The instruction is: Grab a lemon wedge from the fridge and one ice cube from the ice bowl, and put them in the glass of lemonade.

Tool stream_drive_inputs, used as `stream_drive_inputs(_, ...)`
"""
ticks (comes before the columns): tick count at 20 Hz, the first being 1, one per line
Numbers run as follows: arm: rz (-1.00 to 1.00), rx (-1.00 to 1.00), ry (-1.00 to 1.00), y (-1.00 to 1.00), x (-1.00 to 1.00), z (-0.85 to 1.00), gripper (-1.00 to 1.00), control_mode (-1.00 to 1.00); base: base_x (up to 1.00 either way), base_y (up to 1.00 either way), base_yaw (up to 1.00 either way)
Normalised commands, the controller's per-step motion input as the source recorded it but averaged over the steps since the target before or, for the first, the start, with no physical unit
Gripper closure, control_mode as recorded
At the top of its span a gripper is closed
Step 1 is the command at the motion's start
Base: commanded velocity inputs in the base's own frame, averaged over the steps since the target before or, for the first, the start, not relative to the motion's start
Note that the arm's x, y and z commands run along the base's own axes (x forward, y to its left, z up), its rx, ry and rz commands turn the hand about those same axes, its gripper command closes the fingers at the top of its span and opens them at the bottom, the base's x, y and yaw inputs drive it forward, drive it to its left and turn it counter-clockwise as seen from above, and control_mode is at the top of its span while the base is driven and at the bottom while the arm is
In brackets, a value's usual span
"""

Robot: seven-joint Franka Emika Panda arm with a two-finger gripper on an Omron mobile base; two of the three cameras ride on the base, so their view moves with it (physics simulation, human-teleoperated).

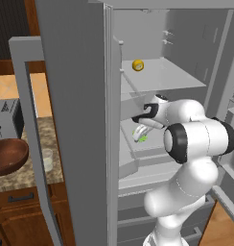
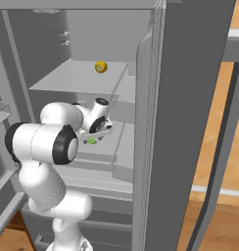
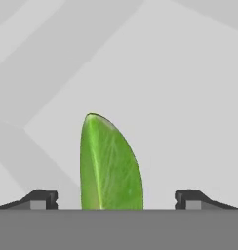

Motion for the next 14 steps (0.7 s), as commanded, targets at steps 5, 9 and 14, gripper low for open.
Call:
stream_drive_inputs(5, 0.04, 0.0, 0.0, 0.05, 0.0, -0.07, 1.0, -1.0, 0.0, 0.0, 0.0)
stream_drive_inputs(9, 0.01, 0.0, 0.0, 0.06, 0.0, 0.0, 1.0, -1.0, 0.0, 0.0, 0.0)
stream_drive_inputs(14, 0.0, 0.0, 0.0, 0.0, -0.05, 0.0, 1.0, -1.0, 0.0, 0.0, 0.0)
